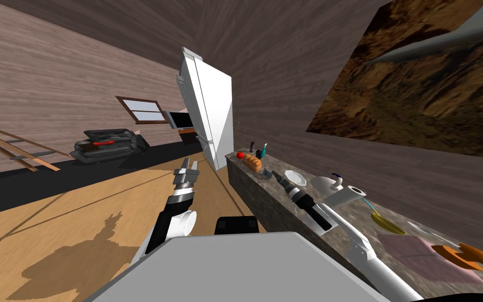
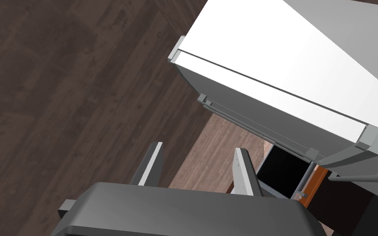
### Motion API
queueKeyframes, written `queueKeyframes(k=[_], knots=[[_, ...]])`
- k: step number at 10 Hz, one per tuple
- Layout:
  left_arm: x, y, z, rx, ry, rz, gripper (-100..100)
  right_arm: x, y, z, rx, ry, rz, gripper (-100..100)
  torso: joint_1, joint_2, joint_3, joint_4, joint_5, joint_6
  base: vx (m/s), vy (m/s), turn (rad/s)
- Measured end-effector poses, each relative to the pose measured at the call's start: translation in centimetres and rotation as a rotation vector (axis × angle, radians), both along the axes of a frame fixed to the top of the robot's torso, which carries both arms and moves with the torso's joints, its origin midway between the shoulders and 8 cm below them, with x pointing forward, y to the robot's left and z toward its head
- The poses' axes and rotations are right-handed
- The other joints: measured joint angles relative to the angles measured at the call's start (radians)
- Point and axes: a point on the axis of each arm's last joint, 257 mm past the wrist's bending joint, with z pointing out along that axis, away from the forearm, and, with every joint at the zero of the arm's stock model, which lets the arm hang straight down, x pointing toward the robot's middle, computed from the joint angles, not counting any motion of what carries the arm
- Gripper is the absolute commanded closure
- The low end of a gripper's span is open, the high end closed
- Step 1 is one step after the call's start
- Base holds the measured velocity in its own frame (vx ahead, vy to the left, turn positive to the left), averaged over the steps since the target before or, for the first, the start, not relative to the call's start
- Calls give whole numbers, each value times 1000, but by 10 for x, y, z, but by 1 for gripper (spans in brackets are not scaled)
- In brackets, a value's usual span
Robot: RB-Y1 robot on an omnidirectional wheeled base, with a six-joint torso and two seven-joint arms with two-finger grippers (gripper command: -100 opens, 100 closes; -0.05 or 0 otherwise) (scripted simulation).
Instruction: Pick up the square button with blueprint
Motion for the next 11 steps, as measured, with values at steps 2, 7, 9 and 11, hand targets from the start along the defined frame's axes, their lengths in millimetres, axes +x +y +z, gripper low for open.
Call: queueKeyframes(k=[2,7,9,11], knots=[[0,0,0,0,0,0,0,-1,-9,-10,-56,30,14,-100,0,0,0,0,0,0,2,-3,84],[0,0,0,0,0,0,0,-13,-41,-42,-216,124,59,-100,1,0,0,0,0,0,1,5,108],[0,0,0,0,0,0,0,-21,-53,-50,-275,160,79,-100,1,0,0,0,0,0,3,11,117],[0,0,0,0,0,0,0,-24,-68,-61,-333,195,100,-100,1,0,0,0,0,0,1,12,107]])
